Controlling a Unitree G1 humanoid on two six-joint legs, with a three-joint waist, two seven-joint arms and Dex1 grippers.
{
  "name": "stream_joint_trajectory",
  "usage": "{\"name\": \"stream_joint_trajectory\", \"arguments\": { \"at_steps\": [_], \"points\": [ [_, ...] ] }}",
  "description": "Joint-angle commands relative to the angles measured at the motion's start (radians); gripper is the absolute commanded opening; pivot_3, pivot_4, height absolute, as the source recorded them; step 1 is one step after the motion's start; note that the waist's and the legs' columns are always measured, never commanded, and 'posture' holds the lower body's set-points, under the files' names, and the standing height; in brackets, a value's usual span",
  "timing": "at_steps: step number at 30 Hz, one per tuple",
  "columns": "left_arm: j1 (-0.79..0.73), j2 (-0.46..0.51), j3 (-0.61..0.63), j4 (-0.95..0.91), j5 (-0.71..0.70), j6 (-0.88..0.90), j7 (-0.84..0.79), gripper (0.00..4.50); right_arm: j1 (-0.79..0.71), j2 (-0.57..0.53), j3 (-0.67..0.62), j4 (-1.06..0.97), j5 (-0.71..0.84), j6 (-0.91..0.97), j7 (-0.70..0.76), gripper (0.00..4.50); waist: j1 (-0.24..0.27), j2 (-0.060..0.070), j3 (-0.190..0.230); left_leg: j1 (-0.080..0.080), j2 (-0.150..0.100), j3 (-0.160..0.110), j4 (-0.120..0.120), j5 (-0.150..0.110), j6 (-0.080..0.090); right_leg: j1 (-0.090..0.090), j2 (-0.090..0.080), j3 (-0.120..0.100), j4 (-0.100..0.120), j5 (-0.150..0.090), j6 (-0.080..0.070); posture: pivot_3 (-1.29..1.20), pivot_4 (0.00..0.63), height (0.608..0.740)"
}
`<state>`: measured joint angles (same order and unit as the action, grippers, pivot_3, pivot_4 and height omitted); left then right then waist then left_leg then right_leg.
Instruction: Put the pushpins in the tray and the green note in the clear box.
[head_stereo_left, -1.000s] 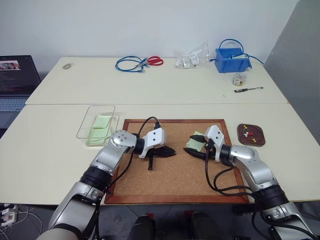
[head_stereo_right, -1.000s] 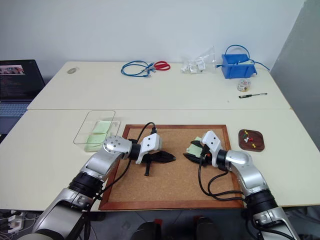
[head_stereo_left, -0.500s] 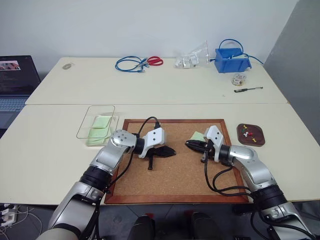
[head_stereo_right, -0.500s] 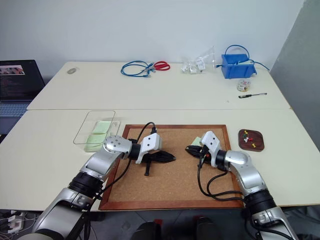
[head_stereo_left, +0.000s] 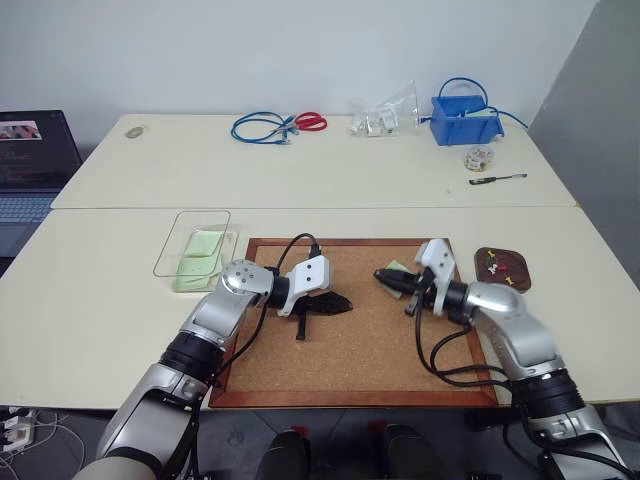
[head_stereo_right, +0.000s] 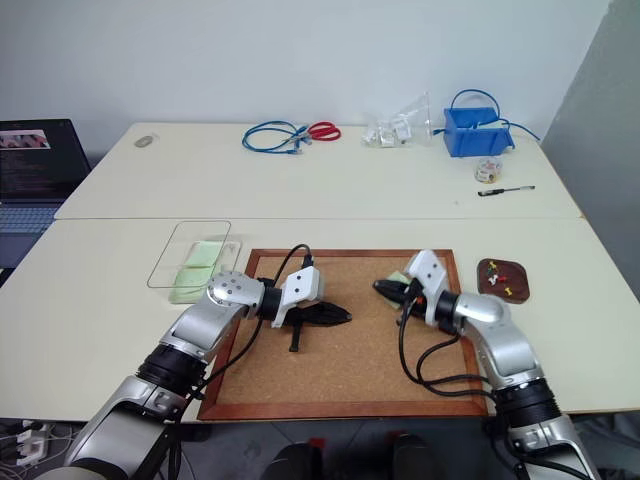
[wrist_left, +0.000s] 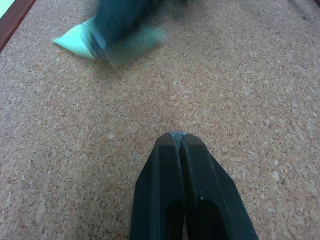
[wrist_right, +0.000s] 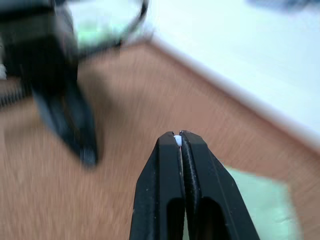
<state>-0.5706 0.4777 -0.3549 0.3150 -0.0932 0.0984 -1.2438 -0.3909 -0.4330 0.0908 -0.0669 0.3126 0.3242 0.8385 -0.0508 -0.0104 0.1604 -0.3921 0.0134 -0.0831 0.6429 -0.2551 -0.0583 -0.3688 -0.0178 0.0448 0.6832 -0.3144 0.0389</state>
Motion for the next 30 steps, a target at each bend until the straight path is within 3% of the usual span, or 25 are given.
{"name": "stream_joint_trajectory", "arguments": {
  "at_steps": [1, 8, 20, 24, 30],
  "points": [
    [0.053, 0.016, -0.058, 0.028, 0.056, 0.015, -0.019, 0.00, -0.017, -0.023, -0.057, -0.135, 0.081, 0.116, -0.028, 0.01, 0.000, 0.000, 0.000, 0.000, 0.000, 0.000, 0.000, 0.000, 0.000, 0.000, 0.000, 0.000, 0.000, 0.000, 0.000, 0.00, 0.150, 0.740],
    [0.043, 0.001, -0.044, 0.041, 0.064, -0.066, 0.016, 0.00, -0.028, -0.040, -0.072, -0.185, 0.111, 0.184, -0.044, 0.01, 0.001, 0.000, 0.000, 0.000, 0.000, 0.000, 0.000, 0.000, 0.000, 0.000, 0.000, 0.000, 0.000, 0.000, 0.000, 0.00, 0.150, 0.740],
    [0.004, 0.030, 0.145, -0.247, -0.135, 0.042, 0.026, 2.04, -0.093, -0.123, -0.153, -0.279, 0.317, 0.431, -0.024, 0.00, 0.003, 0.000, 0.003, -0.006, 0.000, -0.001, 0.001, 0.000, 0.000, -0.005, 0.000, -0.001, 0.001, 0.000, 0.000, 0.00, 0.150, 0.740],
    [-0.041, 0.017, 0.197, -0.198, -0.132, -0.100, 0.055, 2.82, -0.134, -0.152, -0.169, -0.261, 0.405, 0.519, 0.006, 0.00, 0.007, 0.000, 0.003, -0.006, 0.000, -0.001, 0.002, 0.000, 0.000, -0.005, 0.000, -0.001, 0.001, 0.000, 0.000, 0.00, 0.150, 0.740],
    [-0.182, -0.009, 0.166, 0.090, -0.037, -0.544, 0.012, 3.99, -0.196, -0.155, -0.174, -0.215, 0.477, 0.597, 0.016, 0.00, 0.019, 0.000, 0.003, -0.007, -0.001, -0.001, 0.002, 0.000, 0.000, -0.005, -0.001, -0.002, 0.000, 0.000, 0.000, 0.00, 0.150, 0.740]
  ]
}}
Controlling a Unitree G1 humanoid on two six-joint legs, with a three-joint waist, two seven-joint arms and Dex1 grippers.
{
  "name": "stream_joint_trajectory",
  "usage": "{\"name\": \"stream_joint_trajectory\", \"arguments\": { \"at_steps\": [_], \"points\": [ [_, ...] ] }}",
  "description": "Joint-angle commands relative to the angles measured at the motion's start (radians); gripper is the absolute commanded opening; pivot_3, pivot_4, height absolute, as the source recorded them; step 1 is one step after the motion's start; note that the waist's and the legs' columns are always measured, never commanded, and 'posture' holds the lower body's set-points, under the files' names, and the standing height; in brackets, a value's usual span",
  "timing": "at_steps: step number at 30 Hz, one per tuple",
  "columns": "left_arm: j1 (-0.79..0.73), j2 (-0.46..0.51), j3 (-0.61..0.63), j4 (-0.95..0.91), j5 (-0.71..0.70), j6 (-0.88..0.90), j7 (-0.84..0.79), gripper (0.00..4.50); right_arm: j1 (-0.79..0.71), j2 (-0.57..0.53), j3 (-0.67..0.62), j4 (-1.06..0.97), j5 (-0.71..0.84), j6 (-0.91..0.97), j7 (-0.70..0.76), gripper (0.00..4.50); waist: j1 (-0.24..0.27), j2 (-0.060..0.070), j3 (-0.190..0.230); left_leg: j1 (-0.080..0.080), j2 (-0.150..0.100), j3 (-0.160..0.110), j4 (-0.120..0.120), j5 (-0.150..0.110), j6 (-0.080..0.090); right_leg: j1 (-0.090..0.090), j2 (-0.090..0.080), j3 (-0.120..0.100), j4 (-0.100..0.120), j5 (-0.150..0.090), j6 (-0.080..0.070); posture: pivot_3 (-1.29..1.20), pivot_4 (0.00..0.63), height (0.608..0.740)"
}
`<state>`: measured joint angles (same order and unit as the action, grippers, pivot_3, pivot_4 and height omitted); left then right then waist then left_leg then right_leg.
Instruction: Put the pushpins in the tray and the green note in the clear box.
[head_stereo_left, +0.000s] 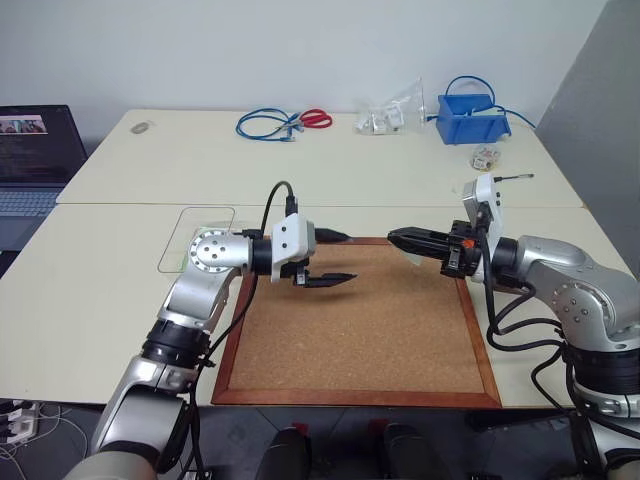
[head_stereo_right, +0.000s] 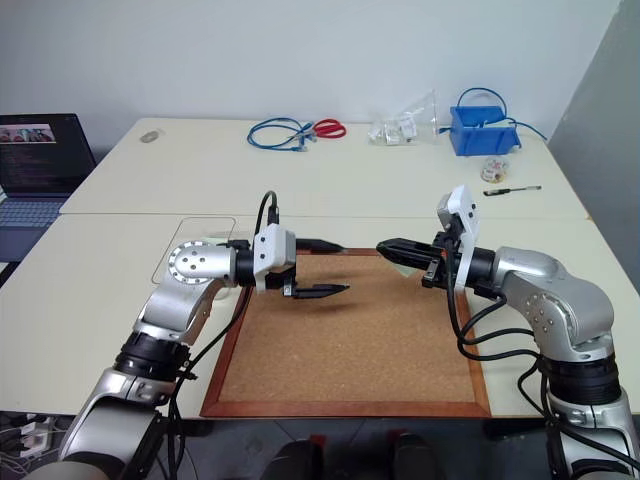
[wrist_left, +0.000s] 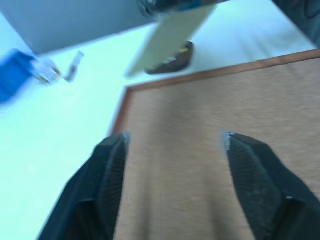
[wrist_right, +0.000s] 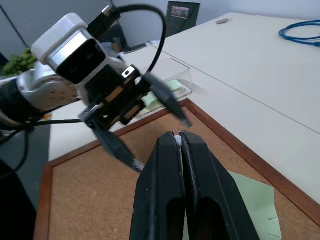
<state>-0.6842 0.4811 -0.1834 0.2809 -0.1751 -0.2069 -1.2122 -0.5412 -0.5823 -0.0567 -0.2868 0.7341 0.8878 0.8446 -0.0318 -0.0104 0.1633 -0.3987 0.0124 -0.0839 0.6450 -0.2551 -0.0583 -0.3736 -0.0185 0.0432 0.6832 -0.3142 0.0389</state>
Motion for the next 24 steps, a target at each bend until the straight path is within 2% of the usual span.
{"name": "stream_joint_trajectory", "arguments": {
  "at_steps": [1, 3, 8, 19, 24],
  "points": [
    [-0.090, -0.017, -0.014, 0.164, 0.058, -0.295, -0.028, 4.13, -0.056, -0.004, -0.028, 0.010, 0.067, 0.047, 0.010, 0.00, 0.000, 0.000, 0.000, 0.000, 0.000, 0.000, 0.000, 0.000, 0.000, 0.000, 0.000, 0.000, 0.000, 0.000, 0.000, 0.00, 0.150, 0.740],
    [-0.135, -0.033, -0.029, 0.255, 0.087, -0.422, -0.031, 4.45, -0.072, -0.001, -0.028, 0.017, 0.089, 0.072, 0.008, 0.00, 0.000, 0.000, 0.000, -0.001, 0.000, 0.000, 0.000, 0.000, 0.000, -0.001, 0.000, 0.000, -0.001, 0.000, 0.000, 0.00, 0.150, 0.740],
    [-0.227, -0.084, -0.051, 0.402, 0.092, -0.573, -0.064, 4.45, -0.090, 0.007, -0.016, 0.025, 0.111, 0.097, 0.002, 0.00, 0.000, 0.000, 0.000, -0.001, -0.001, 0.000, 0.000, 0.000, 0.000, -0.001, -0.001, 0.000, -0.001, 0.000, 0.000, 0.00, 0.150, 0.740],
    [-0.287, -0.149, -0.070, 0.492, 0.061, -0.677, -0.137, 4.45, -0.083, 0.024, 0.009, 0.002, 0.126, 0.111, -0.016, 0.00, -0.002, 0.000, 0.000, -0.001, -0.001, 0.000, 0.000, 0.000, 0.000, -0.001, 0.000, 0.000, -0.001, 0.000, 0.000, 0.00, 0.150, 0.740],
    [-0.285, -0.154, -0.066, 0.493, 0.036, -0.674, -0.176, 3.52, -0.087, 0.029, 0.010, -0.005, 0.139, 0.116, -0.024, 0.00, -0.002, -0.001, 0.000, -0.002, -0.001, 0.000, 0.000, 0.000, 0.000, -0.001, 0.000, -0.001, -0.001, 0.000, 0.000, 0.00, 0.150, 0.740]
  ]
}}
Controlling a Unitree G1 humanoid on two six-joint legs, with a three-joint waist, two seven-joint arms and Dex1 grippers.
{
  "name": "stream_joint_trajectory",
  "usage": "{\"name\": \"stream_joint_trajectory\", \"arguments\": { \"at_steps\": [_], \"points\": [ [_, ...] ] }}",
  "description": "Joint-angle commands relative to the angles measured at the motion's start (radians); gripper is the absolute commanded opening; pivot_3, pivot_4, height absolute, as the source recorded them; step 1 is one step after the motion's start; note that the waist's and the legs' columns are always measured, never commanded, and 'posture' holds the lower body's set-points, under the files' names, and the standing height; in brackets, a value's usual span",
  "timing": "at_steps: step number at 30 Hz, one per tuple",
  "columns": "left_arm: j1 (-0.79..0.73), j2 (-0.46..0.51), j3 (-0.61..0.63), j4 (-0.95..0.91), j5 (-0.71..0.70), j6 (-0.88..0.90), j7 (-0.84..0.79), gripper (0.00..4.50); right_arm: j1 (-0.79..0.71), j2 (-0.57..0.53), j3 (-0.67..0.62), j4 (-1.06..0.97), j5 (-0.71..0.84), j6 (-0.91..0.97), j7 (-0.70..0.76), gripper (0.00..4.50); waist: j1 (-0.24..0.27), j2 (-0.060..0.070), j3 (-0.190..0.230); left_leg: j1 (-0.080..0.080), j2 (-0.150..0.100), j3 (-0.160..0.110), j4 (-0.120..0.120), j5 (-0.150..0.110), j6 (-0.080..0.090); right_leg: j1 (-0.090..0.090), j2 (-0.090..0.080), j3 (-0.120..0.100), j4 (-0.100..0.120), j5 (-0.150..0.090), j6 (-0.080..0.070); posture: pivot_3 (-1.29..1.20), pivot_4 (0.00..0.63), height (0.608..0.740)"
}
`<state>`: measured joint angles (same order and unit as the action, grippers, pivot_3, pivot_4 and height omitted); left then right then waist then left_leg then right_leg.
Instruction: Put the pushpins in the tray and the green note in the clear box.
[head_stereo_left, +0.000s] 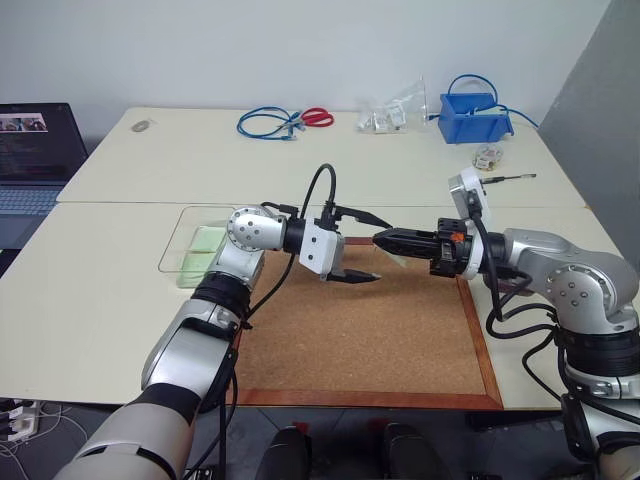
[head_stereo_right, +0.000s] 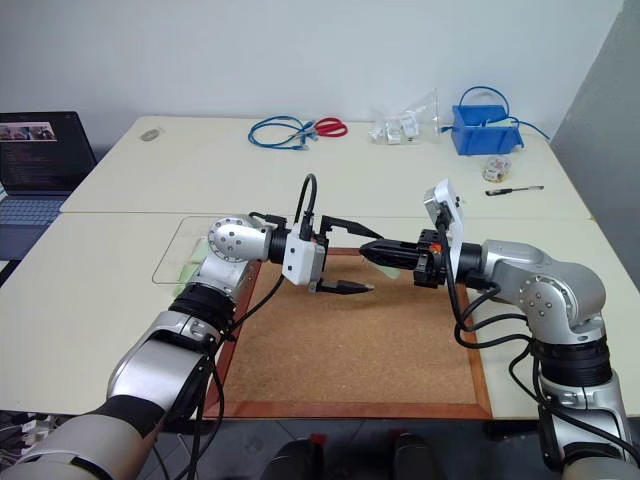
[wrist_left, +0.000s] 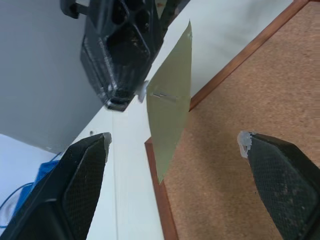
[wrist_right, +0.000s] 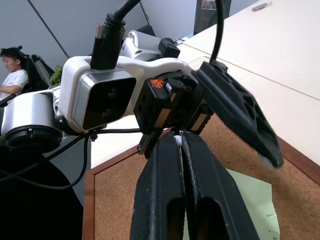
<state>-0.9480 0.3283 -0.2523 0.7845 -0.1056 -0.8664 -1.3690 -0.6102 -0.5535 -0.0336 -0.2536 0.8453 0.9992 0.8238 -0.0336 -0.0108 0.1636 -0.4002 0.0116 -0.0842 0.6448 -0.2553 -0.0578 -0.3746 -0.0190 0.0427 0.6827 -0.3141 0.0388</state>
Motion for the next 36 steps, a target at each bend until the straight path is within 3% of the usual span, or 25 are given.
{"name": "stream_joint_trajectory", "arguments": {
  "at_steps": [1, 19, 28, 36],
  "points": [
    [-0.024, -0.003, 0.005, -0.006, -0.035, -0.015, -0.022, 3.37, -0.020, 0.000, -0.012, -0.039, 0.031, 0.008, -0.002, 0.00, 0.000, 0.000, 0.000, 0.000, 0.000, 0.000, 0.000, 0.000, 0.000, 0.000, 0.000, 0.000, 0.000, 0.000, 0.000, 0.00, 0.150, 0.740],
    [-0.025, -0.012, 0.015, -0.016, -0.059, 0.005, -0.044, 0.07, -0.024, -0.001, -0.003, -0.040, 0.038, 0.021, 0.012, 0.00, 0.000, 0.000, 0.000, 0.000, 0.000, 0.000, 0.000, 0.000, 0.000, 0.000, 0.000, 0.000, 0.000, 0.000, 0.000, 0.00, 0.150, 0.740],
    [-0.026, -0.010, 0.011, -0.028, -0.047, -0.019, -0.025, 0.02, -0.032, -0.016, -0.014, -0.013, 0.031, 0.021, 0.009, 0.00, 0.000, 0.000, 0.000, 0.000, 0.000, 0.000, 0.000, 0.000, 0.000, 0.000, 0.000, 0.000, 0.000, 0.000, 0.000, 0.00, 0.150, 0.740],
    [0.003, 0.023, -0.006, -0.041, -0.029, -0.167, -0.023, 0.02, -0.101, -0.031, -0.067, 0.091, 0.047, 0.054, -0.013, 0.00, 0.000, 0.000, 0.000, 0.000, 0.000, 0.000, 0.000, 0.000, 0.000, 0.000, 0.000, 0.000, 0.000, 0.000, 0.000, 0.00, 0.150, 0.740]
  ]
}}
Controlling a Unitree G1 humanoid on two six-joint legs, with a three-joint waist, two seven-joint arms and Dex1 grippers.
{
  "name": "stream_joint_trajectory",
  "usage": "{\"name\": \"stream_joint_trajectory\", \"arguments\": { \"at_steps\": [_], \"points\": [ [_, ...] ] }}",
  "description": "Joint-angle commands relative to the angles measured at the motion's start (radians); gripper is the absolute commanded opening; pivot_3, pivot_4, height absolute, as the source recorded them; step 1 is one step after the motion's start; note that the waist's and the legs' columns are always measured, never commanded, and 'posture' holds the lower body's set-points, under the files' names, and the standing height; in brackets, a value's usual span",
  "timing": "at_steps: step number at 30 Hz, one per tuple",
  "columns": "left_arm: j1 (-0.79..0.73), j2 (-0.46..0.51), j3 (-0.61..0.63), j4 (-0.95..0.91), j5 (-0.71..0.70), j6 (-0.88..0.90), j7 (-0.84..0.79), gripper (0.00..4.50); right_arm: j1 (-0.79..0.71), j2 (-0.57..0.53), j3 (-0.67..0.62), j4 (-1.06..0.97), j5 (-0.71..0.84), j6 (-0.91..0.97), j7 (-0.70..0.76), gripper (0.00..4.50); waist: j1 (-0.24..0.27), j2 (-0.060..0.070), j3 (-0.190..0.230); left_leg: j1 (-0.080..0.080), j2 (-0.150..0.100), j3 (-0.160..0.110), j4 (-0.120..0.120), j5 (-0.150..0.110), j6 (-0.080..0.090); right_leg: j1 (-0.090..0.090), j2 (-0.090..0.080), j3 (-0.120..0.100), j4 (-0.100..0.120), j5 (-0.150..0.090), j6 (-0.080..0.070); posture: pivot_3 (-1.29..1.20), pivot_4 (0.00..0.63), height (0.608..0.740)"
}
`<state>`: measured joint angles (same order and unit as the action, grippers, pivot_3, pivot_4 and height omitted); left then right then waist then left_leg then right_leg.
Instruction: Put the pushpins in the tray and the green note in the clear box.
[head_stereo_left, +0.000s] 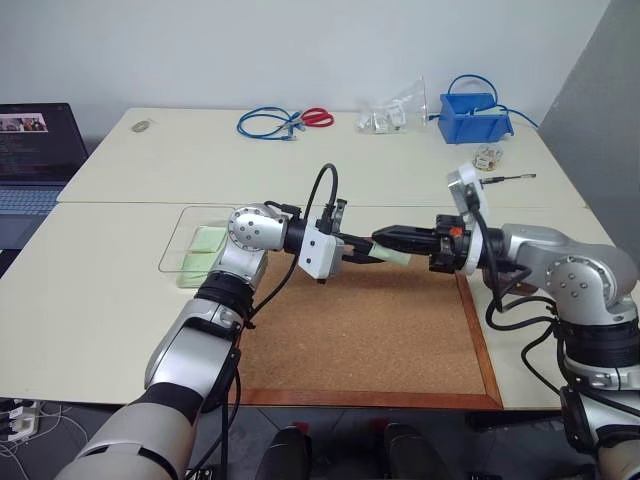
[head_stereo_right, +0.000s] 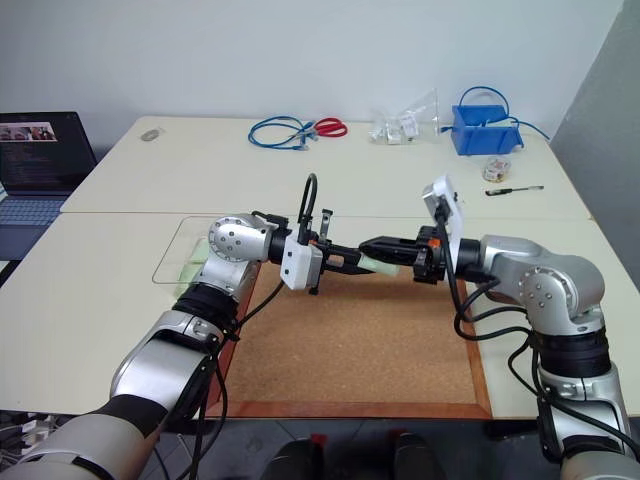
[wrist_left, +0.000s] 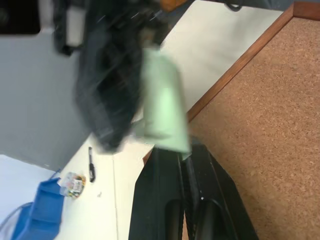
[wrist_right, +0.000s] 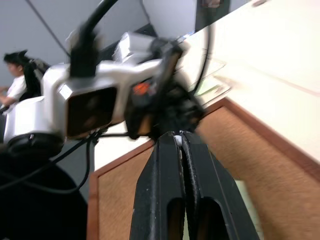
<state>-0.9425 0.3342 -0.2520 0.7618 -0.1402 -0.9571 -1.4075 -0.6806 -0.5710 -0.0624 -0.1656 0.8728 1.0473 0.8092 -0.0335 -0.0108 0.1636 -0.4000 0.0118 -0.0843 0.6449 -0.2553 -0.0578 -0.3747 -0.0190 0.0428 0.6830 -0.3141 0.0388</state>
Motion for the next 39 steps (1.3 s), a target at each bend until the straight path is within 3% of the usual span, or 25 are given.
{"name": "stream_joint_trajectory", "arguments": {
  "at_steps": [1, 11, 15, 21, 25, 31, 39],
  "points": [
    [-0.005, 0.021, -0.008, -0.011, 0.015, -0.098, 0.021, 0.02, -0.032, -0.015, -0.037, 0.005, 0.018, 0.005, 0.002, 0.00, 0.000, 0.000, 0.000, 0.000, 0.000, 0.000, 0.000, 0.000, 0.000, 0.000, 0.000, 0.000, 0.000, 0.000, 0.000, 0.00, 0.150, 0.740],
    [-0.024, 0.036, 0.012, 0.007, 0.057, -0.057, 0.140, 0.02, 0.042, -0.075, -0.065, -0.041, -0.044, -0.052, -0.021, 0.00, 0.001, 0.000, 0.000, 0.000, 0.000, 0.000, 0.000, 0.000, 0.000, 0.000, 0.000, 0.000, 0.000, 0.000, 0.000, 0.00, 0.150, 0.740],
    [0.026, 0.044, 0.008, -0.121, 0.035, 0.137, 0.176, 0.02, 0.186, -0.112, -0.135, -0.103, -0.145, -0.148, -0.112, 0.00, 0.004, 0.000, 0.000, -0.001, 0.000, -0.001, 0.000, 0.000, 0.000, 0.000, 0.000, -0.001, 0.000, 0.000, 0.000, 0.00, 0.150, 0.740],
    [0.143, 0.032, -0.021, -0.525, -0.082, 0.783, 0.238, 0.02, 0.424, -0.060, -0.185, -0.151, -0.408, -0.294, -0.405, 0.00, 0.001, 0.000, 0.000, -0.001, -0.001, -0.002, 0.000, 0.000, 0.000, 0.001, 0.000, 0.000, 0.001, 0.000, 0.000, 0.00, 0.150, 0.740],
    [0.148, 0.015, -0.049, -0.640, -0.106, 0.994, 0.235, 0.02, 0.469, -0.013, -0.180, -0.121, -0.498, -0.322, -0.517, 0.00, -0.004, 0.000, 0.001, -0.001, -0.001, -0.001, 0.000, 0.000, 0.000, 0.000, 0.000, 0.001, 0.001, 0.000, 0.000, 0.00, 0.150, 0.740],
    [0.140, -0.011, -0.072, -0.659, -0.092, 1.118, 0.244, 0.02, 0.455, 0.051, -0.212, -0.087, -0.533, -0.318, -0.606, 0.00, -0.014, 0.000, 0.000, 0.003, 0.000, 0.001, 0.000, 0.001, 0.001, 0.001, 0.001, 0.003, 0.005, 0.000, 0.000, 0.00, 0.150, 0.740],
    [0.152, -0.002, -0.093, -0.668, -0.067, 1.121, 0.225, 0.02, 0.423, 0.063, -0.237, 0.003, -0.567, -0.352, -0.631, 0.00, -0.011, 0.000, 0.000, 0.002, 0.000, 0.001, 0.000, 0.001, 0.001, 0.001, 0.001, 0.004, 0.005, 0.000, 0.000, 0.00, 0.150, 0.740]
  ]
}}
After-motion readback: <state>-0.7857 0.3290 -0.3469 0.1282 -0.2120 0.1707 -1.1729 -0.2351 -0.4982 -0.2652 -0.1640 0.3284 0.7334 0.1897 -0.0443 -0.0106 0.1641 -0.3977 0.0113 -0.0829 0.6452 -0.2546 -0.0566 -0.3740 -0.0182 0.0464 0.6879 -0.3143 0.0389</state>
